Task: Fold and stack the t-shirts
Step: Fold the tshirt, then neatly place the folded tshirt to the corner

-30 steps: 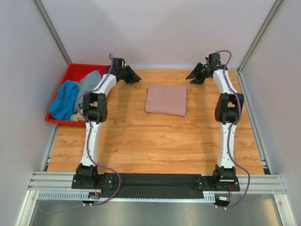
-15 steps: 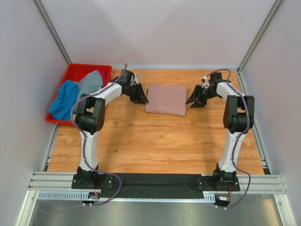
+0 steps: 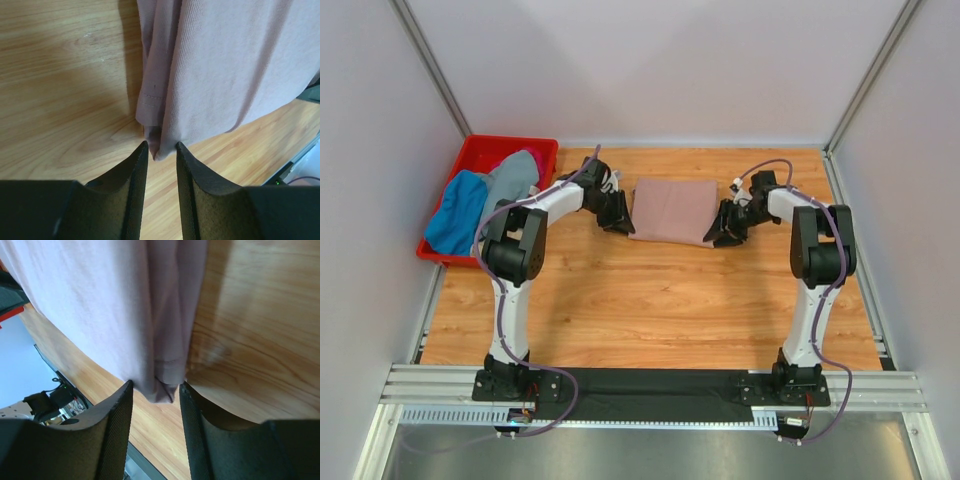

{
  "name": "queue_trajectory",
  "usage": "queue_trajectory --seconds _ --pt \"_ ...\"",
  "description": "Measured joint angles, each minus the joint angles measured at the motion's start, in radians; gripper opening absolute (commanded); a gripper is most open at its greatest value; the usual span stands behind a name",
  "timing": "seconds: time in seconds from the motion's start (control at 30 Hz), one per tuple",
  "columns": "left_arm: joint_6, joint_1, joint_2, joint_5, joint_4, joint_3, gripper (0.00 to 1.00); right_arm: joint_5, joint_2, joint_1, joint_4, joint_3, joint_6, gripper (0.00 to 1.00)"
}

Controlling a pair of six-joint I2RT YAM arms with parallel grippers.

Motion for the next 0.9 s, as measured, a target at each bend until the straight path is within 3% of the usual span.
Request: queue_trajectory --seconds 0.3,0.37,0.4,0.43,0.47,0.9 --pt "0.014 -0.005 0.0 0.023 0.008 -0.026 0.36 0.001 -0.015 0.034 0.026 -0.042 -0.006 0.33" --pt "0.013 -0.007 0.0 0.031 0.008 -0.026 0.22 0.005 -0.016 0.032 0.032 -0.042 -0.007 0.25" --pt "0.013 -0.008 0.0 0.032 0.008 -0.024 0.15 0.008 -0.017 0.032 0.032 -0.042 -0.008 0.09" --pt "0.013 -0.008 0.0 0.033 0.006 -0.02 0.07 0.015 -0.019 0.032 0.032 -0.042 -0.008 0.02" --pt "0.014 -0.009 0.002 0.031 0.001 -0.014 0.0 0.024 -0.021 0.032 0.033 -0.042 -0.007 0.0" --pt "0.03 0.01 0.006 -0.068 -0.148 0.047 0.0 0.079 -0.063 0.047 0.023 -0.089 -0.008 0.0"
